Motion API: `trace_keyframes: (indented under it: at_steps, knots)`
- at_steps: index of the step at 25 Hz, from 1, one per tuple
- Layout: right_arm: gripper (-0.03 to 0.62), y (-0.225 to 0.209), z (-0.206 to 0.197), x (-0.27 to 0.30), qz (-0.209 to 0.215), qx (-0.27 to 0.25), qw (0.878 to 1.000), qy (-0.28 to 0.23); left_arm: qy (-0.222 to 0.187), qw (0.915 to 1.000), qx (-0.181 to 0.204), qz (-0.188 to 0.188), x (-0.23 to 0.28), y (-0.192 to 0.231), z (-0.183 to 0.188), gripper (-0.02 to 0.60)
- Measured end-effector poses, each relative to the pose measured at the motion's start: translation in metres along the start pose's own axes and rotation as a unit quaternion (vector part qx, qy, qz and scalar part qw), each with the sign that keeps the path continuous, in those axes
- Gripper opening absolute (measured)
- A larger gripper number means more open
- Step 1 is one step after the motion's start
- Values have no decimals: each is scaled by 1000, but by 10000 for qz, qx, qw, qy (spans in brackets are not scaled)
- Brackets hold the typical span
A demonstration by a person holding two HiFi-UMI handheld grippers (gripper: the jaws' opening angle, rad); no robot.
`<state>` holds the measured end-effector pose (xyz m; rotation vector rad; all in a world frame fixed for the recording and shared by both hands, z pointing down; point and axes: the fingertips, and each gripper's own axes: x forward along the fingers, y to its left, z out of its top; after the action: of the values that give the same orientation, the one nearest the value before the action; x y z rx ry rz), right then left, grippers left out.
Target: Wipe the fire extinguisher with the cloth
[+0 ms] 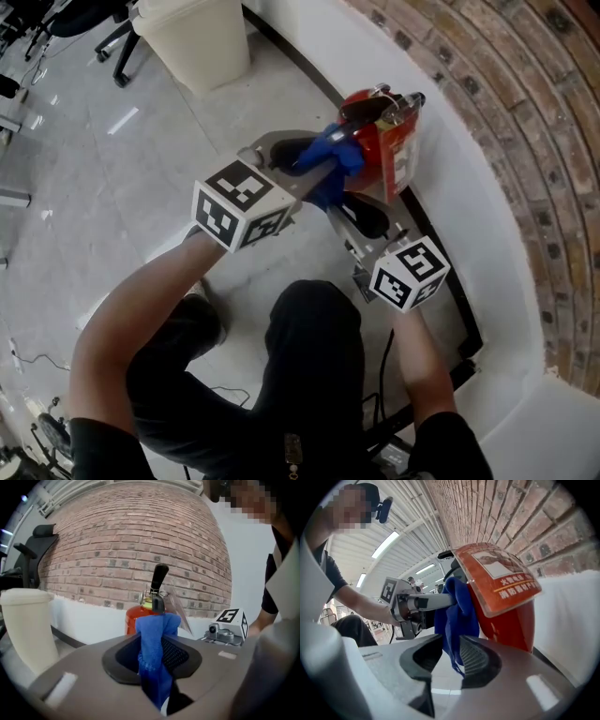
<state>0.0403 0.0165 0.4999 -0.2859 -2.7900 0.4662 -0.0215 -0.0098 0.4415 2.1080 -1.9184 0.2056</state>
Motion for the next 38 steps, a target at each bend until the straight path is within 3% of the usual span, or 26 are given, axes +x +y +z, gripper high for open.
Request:
trace_keyframes:
  at_steps: [5, 11, 15, 24, 34, 38]
  knots:
    - [101, -13, -23, -2, -179, -82, 9992, 361, 460, 9982, -325, 219, 14, 5, -53, 106]
    - [101, -31, -51, 6, -510, -280, 9945, 866, 718, 9945, -603, 459, 33, 13, -105, 106]
    - [8, -38, -65, 6, -675, -444, 9897, 1186, 891, 9913, -773, 579, 46, 21, -138, 106]
    - [3, -42, -69, 4, -707, -791, 9809, 1632, 1073, 9831, -1248, 801, 63, 30, -197, 104]
    - [3, -50, -99, 4, -833, -685, 9760, 1892, 1749, 9652, -1660, 1015, 89, 51, -289, 104]
    - [3, -49, -110, 5, -779, -658, 9735, 2044, 1912, 9598, -1663, 1208, 89, 71, -300, 104]
